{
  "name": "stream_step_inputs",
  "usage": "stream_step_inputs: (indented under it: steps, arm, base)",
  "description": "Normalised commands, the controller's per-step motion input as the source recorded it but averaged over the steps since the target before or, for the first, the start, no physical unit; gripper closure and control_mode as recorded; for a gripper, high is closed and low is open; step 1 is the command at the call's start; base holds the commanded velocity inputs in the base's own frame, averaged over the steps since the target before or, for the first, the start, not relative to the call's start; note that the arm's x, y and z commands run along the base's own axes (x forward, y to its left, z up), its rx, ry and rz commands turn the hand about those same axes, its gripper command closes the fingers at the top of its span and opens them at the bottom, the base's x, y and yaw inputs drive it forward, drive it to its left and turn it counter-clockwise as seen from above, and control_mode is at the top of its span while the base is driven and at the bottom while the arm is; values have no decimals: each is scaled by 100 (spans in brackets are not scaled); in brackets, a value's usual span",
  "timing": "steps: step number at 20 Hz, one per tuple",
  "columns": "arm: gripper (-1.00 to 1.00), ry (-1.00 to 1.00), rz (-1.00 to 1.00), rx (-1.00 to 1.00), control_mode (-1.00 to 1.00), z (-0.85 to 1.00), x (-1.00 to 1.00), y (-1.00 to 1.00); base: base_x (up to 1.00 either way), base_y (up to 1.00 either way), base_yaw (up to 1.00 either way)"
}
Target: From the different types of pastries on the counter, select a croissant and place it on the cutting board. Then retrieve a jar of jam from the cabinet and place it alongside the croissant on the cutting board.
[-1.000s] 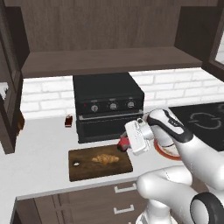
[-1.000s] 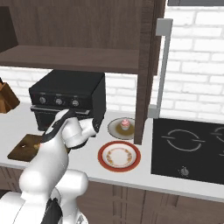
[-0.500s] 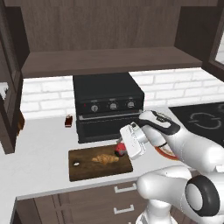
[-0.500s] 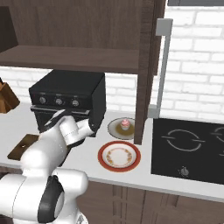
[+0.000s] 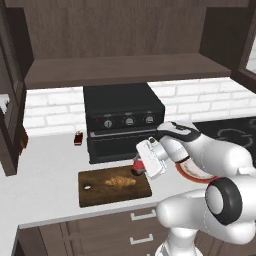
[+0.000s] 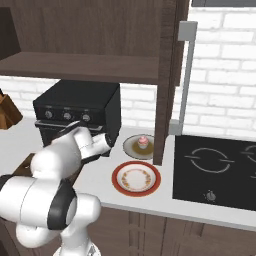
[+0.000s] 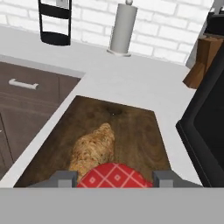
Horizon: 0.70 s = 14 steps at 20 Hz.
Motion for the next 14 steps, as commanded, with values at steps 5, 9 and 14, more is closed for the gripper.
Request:
stream_step_inputs:
  steps: [5, 9, 14]
  arm:
    - [100, 0, 7, 0, -100, -31, 12, 0]
    - [100, -1, 6, 0, -100, -14, 9, 0]
    - [-100, -2, 4, 0, -100, -10, 16, 1]
  base:
    - [0, 0, 0]
    - [0, 0, 0]
    - [0, 0, 0]
